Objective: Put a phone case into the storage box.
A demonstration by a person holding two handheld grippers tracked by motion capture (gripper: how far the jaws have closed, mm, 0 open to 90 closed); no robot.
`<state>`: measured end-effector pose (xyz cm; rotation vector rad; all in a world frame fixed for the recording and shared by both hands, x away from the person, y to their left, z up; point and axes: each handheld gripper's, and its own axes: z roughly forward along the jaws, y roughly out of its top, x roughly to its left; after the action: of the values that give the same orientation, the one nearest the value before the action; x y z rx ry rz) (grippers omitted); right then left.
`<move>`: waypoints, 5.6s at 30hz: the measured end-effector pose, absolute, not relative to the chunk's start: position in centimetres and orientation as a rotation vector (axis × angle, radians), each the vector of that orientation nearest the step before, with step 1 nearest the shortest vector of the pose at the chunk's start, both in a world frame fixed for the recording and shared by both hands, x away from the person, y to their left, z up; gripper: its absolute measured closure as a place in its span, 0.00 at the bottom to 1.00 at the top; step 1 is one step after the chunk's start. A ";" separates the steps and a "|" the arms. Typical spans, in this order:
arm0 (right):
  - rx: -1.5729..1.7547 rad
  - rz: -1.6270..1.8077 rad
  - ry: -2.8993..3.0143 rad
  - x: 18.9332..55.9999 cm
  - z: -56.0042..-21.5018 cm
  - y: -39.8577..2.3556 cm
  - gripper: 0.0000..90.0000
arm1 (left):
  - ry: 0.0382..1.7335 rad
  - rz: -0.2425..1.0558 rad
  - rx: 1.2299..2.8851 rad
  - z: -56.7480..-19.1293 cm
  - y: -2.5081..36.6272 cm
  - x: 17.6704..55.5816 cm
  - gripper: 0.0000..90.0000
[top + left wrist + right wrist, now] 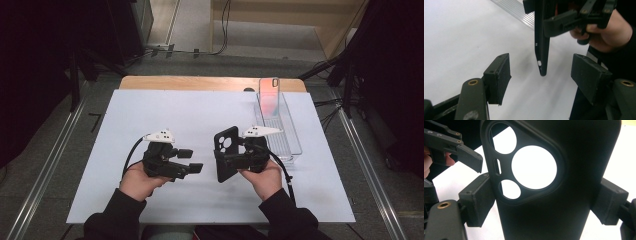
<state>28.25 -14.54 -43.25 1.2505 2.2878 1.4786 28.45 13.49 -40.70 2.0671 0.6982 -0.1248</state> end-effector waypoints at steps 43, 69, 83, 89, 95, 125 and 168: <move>1.220 1.519 2.337 29.1 -40.7 -18.3 0.16 | 0.628 -0.123 2.158 -45.5 19.0 27.0 0.35; 1.334 1.539 2.130 30.8 -35.9 -23.4 0.16 | 0.758 -0.076 2.121 -45.7 20.1 26.2 0.35; 1.461 1.447 1.933 32.1 -35.7 -26.7 0.16 | 0.771 -0.080 2.120 -45.6 20.2 25.6 0.35; 1.478 1.406 1.896 33.4 -35.6 -27.7 0.16 | 0.773 -0.080 2.115 -45.6 20.2 25.6 0.35; 1.508 1.377 1.856 35.2 -36.0 -28.5 0.16 | 0.766 -0.081 2.119 -45.6 20.2 25.6 0.35; 1.650 1.126 1.802 44.7 -43.3 -28.7 0.15 | 0.784 -0.049 2.076 -45.5 20.3 25.8 0.35; 1.738 1.147 1.896 45.6 -42.4 -26.6 0.00 | 0.779 -0.075 2.079 -45.4 19.9 26.1 0.35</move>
<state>45.64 -26.64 -42.43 1.7379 1.8965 1.1471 26.10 19.88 -45.43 2.0791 0.7792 -0.0752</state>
